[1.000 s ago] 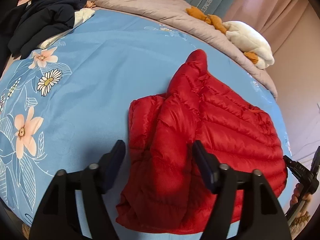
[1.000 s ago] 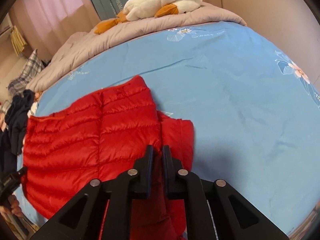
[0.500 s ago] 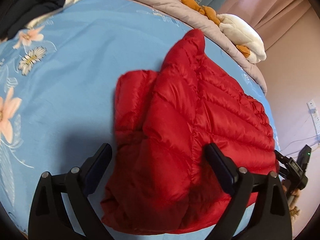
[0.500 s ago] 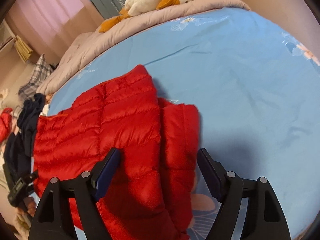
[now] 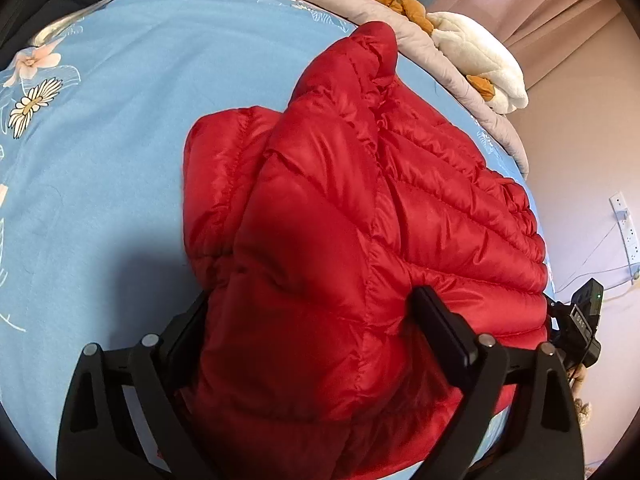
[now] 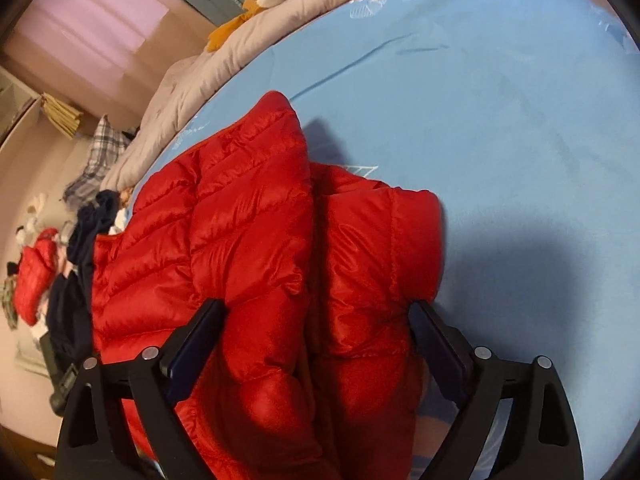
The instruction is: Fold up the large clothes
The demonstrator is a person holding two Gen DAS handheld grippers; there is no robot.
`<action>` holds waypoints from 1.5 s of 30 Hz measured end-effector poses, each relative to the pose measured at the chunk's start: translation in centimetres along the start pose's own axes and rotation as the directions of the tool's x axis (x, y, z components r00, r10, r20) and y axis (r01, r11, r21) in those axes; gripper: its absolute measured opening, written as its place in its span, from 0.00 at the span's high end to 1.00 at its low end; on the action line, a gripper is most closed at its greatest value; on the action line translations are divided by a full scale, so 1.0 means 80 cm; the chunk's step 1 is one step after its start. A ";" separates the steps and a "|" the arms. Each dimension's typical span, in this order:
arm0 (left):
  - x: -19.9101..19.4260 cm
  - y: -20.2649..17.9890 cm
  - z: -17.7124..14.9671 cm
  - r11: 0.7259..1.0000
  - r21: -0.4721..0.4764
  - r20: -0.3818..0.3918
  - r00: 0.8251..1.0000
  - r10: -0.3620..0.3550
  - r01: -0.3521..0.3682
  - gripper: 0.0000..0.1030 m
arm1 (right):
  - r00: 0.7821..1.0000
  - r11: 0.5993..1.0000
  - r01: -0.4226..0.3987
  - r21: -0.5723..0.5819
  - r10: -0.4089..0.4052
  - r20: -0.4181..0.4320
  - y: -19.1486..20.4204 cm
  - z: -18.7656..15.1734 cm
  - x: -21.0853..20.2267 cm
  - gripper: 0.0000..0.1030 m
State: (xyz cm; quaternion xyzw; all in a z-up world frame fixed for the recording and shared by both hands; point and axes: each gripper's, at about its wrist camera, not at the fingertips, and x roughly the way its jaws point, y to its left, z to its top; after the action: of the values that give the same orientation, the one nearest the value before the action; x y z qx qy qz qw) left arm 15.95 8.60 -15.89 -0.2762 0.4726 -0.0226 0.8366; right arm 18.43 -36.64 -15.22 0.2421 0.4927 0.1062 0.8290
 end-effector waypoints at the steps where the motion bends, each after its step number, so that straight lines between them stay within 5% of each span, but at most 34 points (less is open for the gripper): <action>1: 0.000 -0.001 -0.001 1.000 0.000 -0.001 1.000 -0.005 0.005 0.15 | 1.000 1.000 0.000 -0.001 0.000 -0.001 0.001 -0.001 0.000 0.09; 4: -0.006 -0.002 -0.003 0.999 0.014 0.007 0.999 -0.036 0.036 0.36 | 1.000 1.000 -0.007 -0.021 0.007 0.003 0.012 -0.005 -0.002 0.19; 6: -0.014 -0.006 -0.005 0.998 0.031 0.020 0.999 -0.048 0.047 0.55 | 1.000 0.999 -0.030 -0.022 0.030 0.008 0.016 -0.006 -0.006 0.36; 9: -0.027 -0.017 -0.007 0.997 0.058 0.044 0.998 -0.047 0.045 0.68 | 0.998 0.998 -0.058 -0.031 0.058 0.016 0.027 -0.009 -0.012 0.58; 11: -0.037 -0.024 -0.009 0.997 0.070 0.063 0.998 -0.028 0.024 0.72 | 0.999 0.998 -0.041 -0.041 0.042 0.025 0.036 -0.010 -0.018 0.65; 15: -0.061 -0.040 -0.012 0.993 0.115 0.109 0.994 -0.002 -0.011 0.76 | 0.997 0.996 -0.030 -0.088 0.037 0.072 0.060 -0.011 -0.043 0.72; 33: -0.136 -0.059 -0.018 0.989 0.150 0.235 0.971 -0.036 0.000 0.77 | 0.969 0.957 -0.107 -0.270 0.162 0.187 0.135 -0.017 -0.098 0.73; 45: -0.088 -0.017 -0.035 0.992 0.080 0.135 0.987 0.083 -0.095 0.68 | 0.992 0.984 0.011 -0.180 0.012 0.124 0.090 -0.019 -0.053 0.73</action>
State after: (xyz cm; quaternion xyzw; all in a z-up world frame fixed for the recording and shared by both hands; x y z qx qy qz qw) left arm 10.14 8.31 -10.88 -0.2193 0.4270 0.0126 0.8772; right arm 15.50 -31.74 -8.88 0.1725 0.4283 0.1352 0.8766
